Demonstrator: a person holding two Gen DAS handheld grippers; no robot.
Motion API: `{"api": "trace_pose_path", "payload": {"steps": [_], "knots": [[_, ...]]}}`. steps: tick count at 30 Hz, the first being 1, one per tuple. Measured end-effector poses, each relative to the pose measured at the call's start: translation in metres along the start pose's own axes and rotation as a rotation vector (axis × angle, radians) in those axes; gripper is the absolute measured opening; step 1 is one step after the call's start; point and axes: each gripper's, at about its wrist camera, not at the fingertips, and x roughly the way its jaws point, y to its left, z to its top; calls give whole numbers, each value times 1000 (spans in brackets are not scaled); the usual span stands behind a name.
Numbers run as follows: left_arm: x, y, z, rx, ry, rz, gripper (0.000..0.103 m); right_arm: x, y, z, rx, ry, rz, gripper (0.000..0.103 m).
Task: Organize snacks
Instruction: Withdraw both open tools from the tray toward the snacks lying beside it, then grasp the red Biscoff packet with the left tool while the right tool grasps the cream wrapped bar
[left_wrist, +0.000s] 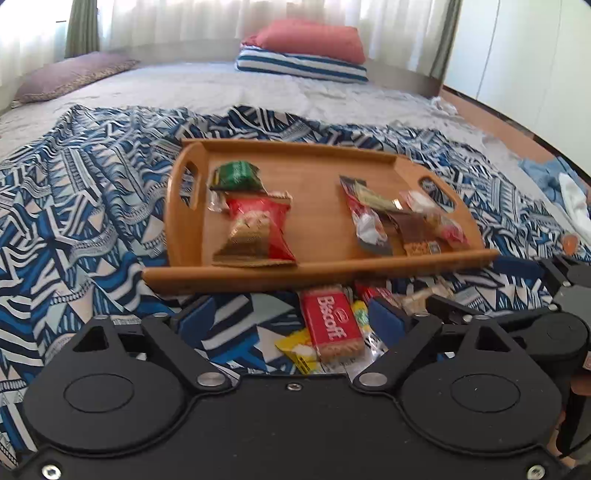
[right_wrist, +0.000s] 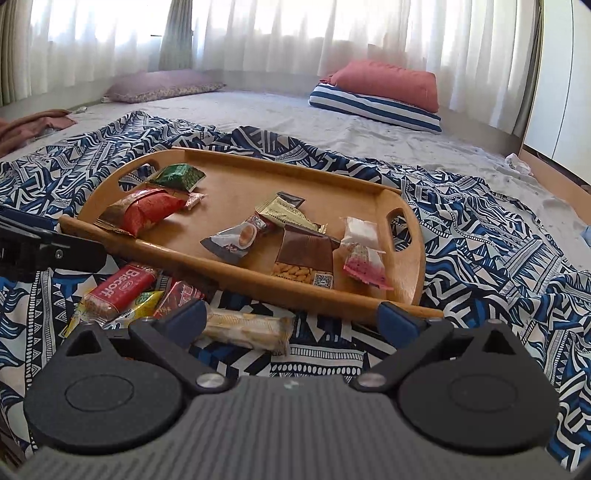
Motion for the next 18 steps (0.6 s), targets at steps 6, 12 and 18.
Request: {"api": "trace_pose_path", "payload": {"steps": [6, 12, 18], "knots": [[16, -5, -4, -7, 48, -14, 68, 11, 6, -4, -19, 24, -14, 103], [26, -11, -4, 0, 55, -16, 57, 19, 14, -7, -11, 28, -2, 103], [34, -14, -4, -6, 53, -31, 57, 30, 15, -9, 20, 35, 3, 103]]}}
